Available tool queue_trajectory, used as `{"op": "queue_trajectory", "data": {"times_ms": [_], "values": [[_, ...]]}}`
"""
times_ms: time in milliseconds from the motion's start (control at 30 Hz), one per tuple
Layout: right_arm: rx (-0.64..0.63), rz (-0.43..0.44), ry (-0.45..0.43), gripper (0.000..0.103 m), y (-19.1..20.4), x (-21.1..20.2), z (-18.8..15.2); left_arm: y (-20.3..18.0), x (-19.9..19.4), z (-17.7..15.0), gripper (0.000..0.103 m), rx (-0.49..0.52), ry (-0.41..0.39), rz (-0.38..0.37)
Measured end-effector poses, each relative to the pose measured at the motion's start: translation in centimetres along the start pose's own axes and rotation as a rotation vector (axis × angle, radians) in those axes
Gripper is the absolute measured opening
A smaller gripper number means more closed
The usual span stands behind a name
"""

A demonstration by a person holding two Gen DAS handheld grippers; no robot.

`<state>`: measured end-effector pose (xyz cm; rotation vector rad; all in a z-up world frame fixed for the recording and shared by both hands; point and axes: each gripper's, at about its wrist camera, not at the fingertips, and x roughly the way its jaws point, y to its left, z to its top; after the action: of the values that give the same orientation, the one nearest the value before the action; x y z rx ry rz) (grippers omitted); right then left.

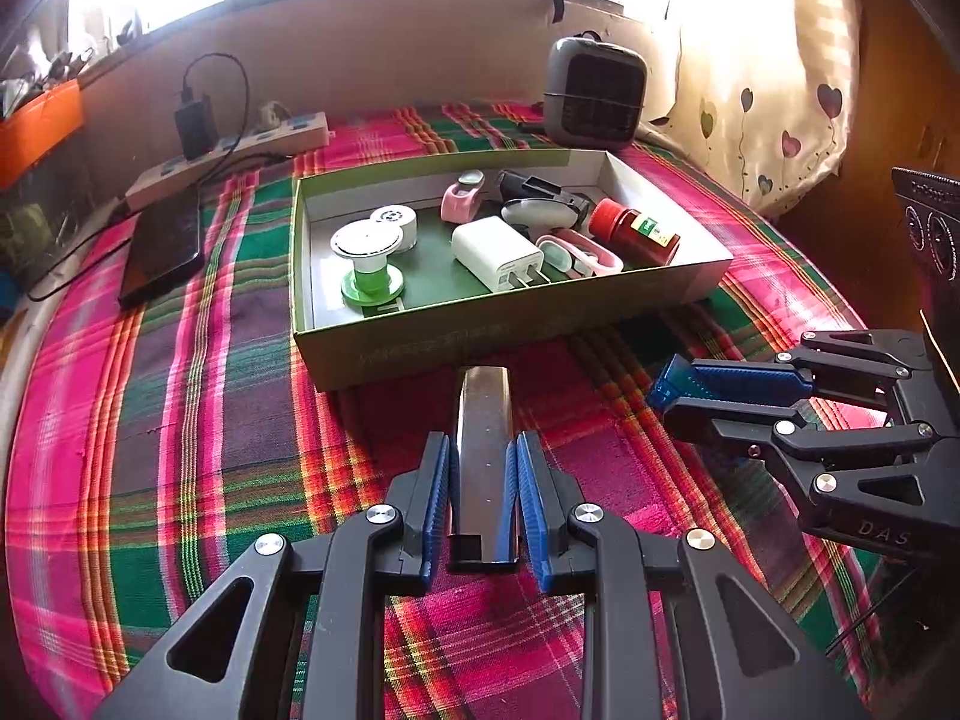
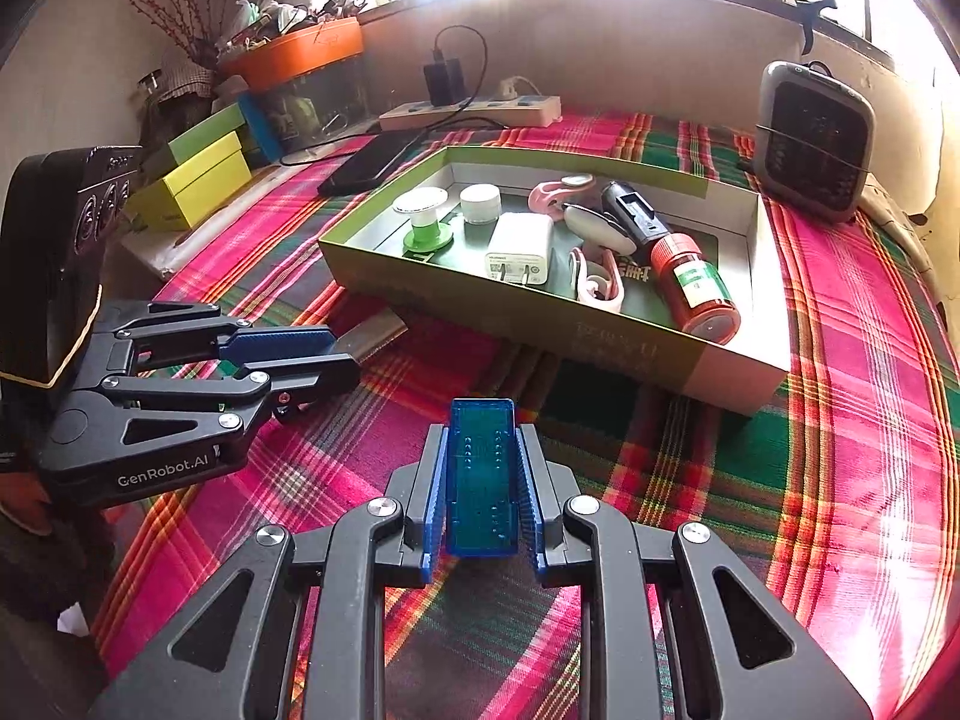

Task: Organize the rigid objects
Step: 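Lift the grey bar with the left gripper while the right lifts the blue box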

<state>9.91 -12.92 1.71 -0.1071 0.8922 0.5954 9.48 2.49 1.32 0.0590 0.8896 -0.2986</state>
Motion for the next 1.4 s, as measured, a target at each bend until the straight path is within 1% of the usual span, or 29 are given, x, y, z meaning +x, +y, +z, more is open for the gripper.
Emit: {"op": "queue_trajectory", "data": {"times_ms": [867, 1400], "values": [[0.017, 0.004, -0.069, 0.022, 0.5, -2.7, 0.8, -0.7, -3.5, 1.3, 0.022, 0.001, -0.084, 0.010], [0.028, -0.015, -0.112, 0.022, -0.2, -3.9, 2.4, -0.2, -3.7, 3.0, 0.022, -0.005, -0.116, 0.007]]}}
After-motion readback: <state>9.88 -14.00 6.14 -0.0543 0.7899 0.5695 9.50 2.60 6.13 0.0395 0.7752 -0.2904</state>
